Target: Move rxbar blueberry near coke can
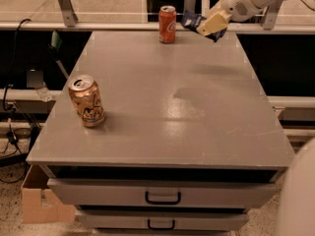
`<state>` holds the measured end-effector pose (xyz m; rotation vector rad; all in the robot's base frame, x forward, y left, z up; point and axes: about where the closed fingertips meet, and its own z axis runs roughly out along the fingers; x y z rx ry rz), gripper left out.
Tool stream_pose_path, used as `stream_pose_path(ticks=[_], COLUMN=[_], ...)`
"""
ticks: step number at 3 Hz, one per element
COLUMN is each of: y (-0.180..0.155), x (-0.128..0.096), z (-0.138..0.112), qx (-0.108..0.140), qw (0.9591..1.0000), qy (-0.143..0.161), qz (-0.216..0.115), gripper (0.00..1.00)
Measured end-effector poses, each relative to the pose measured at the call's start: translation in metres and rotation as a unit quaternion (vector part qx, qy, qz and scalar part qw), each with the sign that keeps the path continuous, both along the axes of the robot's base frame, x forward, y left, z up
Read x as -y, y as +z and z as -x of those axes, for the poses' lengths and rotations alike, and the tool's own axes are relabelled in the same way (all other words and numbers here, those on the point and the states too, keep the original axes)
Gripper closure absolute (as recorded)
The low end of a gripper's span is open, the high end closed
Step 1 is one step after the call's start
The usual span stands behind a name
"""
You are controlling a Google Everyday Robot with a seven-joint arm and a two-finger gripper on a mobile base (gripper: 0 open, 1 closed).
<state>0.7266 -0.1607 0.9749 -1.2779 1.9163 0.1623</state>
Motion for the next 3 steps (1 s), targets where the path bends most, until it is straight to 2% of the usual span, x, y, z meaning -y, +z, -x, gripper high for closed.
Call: stream_pose_path(ticks=[1, 2, 3], y=[-0.019, -0.056, -0.077], x=[-0.005, -0.003, -0.004], z=[-0.041, -0.078, -0.091], qx=[-0.011, -0.044, -0.065], qw=[0.999, 0.9955, 0.9932], qy=[-0.031, -0.067, -0.08], qz=[-0.03, -0.052, -0.053], gripper=[1.0, 1.0, 1.0])
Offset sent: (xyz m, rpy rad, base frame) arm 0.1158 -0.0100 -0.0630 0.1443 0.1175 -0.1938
